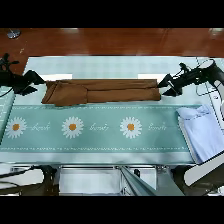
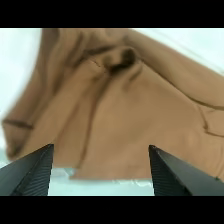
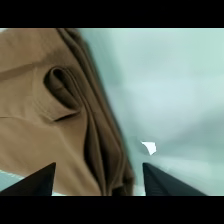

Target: Fold the shirts.

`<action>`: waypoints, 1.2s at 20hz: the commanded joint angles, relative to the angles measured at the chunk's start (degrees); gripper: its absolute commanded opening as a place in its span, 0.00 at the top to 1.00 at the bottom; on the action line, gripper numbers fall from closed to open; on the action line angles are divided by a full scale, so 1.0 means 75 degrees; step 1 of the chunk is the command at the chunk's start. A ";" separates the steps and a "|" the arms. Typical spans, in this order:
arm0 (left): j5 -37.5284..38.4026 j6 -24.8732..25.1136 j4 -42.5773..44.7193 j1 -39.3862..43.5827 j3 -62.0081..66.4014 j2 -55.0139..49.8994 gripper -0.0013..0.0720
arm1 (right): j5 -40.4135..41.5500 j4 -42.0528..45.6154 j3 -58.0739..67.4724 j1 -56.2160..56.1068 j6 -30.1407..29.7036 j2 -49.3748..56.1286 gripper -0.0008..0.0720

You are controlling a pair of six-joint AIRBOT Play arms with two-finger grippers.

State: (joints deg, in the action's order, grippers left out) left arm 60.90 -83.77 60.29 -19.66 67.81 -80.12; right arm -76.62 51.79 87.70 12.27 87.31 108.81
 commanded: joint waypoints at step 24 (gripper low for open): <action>-0.3450 -0.0227 -0.1649 0.8043 0.0988 -0.2101 0.95 | -0.0417 0.1547 -0.3960 -0.0708 -0.0329 -0.8274 0.95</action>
State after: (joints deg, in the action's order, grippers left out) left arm 37.39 -81.41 48.29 33.95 66.52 -87.00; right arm -80.12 63.02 62.30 7.01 83.22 54.48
